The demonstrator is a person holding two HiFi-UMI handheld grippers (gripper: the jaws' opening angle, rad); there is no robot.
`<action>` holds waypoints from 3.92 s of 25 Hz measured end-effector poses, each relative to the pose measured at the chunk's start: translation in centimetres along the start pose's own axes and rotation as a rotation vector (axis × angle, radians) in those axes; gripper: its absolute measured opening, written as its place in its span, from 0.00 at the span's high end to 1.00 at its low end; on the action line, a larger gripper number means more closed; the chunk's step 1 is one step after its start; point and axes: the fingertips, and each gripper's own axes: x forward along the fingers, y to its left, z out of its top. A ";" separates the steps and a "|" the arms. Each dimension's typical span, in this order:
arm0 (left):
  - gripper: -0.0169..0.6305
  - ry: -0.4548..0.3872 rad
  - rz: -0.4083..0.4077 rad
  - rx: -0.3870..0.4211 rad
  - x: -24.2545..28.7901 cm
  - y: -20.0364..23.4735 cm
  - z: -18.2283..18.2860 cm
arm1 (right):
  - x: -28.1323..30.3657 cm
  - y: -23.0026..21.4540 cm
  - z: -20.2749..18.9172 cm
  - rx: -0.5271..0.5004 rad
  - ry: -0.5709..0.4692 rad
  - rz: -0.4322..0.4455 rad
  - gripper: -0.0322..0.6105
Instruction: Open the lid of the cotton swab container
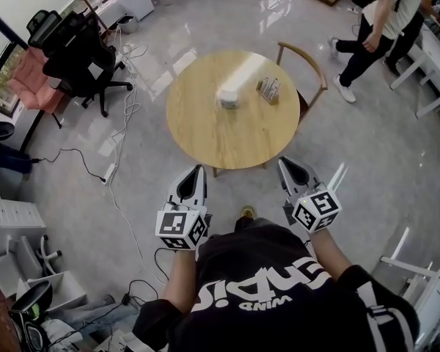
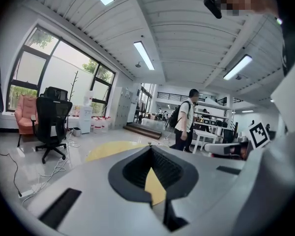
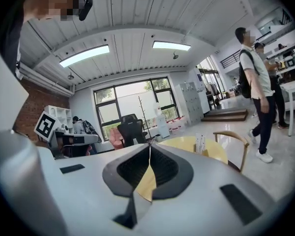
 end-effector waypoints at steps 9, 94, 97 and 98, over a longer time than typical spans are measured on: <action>0.96 -0.003 0.045 -0.004 1.4 0.0 0.4 | 1.9 -1.6 0.2 0.020 0.011 0.038 0.95; 0.96 0.073 -0.179 -0.001 26.0 13.6 8.0 | 27.8 -8.4 5.7 0.015 0.054 0.125 0.48; 0.96 0.076 -0.183 0.005 26.1 13.5 8.1 | 28.3 -8.4 4.2 0.003 0.098 0.156 0.48; 0.96 0.077 -0.184 0.006 26.1 13.5 8.1 | 28.5 -8.4 3.7 -0.002 0.115 0.166 0.48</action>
